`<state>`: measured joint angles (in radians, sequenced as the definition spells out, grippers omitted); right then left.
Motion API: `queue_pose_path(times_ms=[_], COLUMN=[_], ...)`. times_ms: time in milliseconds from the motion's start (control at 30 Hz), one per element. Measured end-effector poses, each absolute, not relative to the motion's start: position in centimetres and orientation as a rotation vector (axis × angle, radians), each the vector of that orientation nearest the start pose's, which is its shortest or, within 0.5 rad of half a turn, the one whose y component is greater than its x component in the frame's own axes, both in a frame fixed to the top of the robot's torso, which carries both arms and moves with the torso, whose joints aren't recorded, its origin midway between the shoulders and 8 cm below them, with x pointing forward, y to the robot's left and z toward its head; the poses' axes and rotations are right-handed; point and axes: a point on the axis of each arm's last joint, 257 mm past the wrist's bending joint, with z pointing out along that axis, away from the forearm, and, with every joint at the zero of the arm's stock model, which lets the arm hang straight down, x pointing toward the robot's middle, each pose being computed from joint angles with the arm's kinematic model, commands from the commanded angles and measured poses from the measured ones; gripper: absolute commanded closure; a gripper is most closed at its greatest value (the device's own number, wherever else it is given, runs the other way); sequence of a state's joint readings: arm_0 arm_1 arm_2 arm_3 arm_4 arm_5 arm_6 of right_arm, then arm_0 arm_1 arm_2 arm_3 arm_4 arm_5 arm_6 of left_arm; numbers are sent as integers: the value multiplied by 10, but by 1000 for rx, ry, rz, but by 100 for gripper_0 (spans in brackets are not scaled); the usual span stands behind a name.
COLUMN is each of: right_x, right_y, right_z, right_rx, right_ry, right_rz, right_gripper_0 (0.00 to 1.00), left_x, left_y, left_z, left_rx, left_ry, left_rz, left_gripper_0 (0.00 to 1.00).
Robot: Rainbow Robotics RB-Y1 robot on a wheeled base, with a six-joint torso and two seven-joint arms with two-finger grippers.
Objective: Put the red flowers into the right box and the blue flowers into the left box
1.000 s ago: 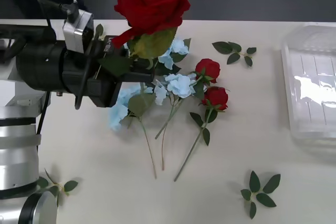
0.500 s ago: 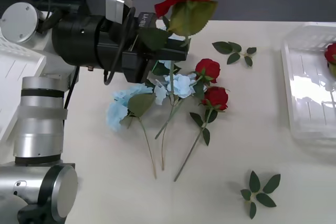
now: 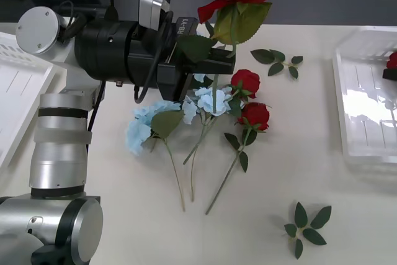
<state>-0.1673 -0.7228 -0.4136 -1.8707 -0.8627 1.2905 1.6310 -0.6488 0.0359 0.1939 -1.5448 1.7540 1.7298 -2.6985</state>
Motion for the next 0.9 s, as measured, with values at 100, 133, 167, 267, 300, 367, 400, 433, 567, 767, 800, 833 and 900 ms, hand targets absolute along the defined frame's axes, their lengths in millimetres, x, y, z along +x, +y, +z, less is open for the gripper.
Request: queue_pose_path(times_ms=[100, 133, 167, 267, 300, 367, 400, 433, 567, 767, 800, 833, 900], right_x=[490, 490, 489, 489, 489, 486, 484, 479, 463, 441, 440, 438, 432], right_y=[-394, -380, -366, -330, -314, -286, -274, -263, -219, -152, -141, -129, -107], right_z=[-112, -106, -99, -82, -75, -71, -76, -87, -112, -119, -116, -114, -114], right_rx=[-196, -242, -269, -302, -316, -362, -404, -463, -618, -675, -671, -672, -719], right_ry=[2157, 2129, 2097, 2013, 1975, 1922, 1912, 1920, 1901, 1821, 1792, 1766, 1721], right_rz=[162, 216, 277, 436, 499, 588, 596, 583, 569, 674, 692, 711, 724], right_gripper_0=[12, 12, 12, 12, 12, 12, 12, 12, 12, 12, 12, 12, 12], left_x=[347, 347, 347, 347, 347, 347, 347, 347, 347, 347, 347, 347, 347], left_y=[-41, -41, -41, -41, -41, -41, -41, -41, -41, -41, -41, -41, -41], left_z=[8, 8, 8, 8, 8, 8, 8, 8, 8, 8, 8, 8, 8], left_rx=[1387, 1387, 1387, 1387, 1387, 1387, 1387, 1387, 1388, 1388, 1388, 1388, 1388], left_ry=[887, 887, 887, 887, 887, 887, 886, 887, 887, 887, 887, 887, 887], left_rz=[-1316, -1316, -1316, -1316, -1316, -1316, -1316, -1316, -1316, -1316, -1316, -1316, -1316], left_gripper_0=[100, 100, 100, 100, 100, 100, 100, 100, 100, 100, 100, 100, 100])
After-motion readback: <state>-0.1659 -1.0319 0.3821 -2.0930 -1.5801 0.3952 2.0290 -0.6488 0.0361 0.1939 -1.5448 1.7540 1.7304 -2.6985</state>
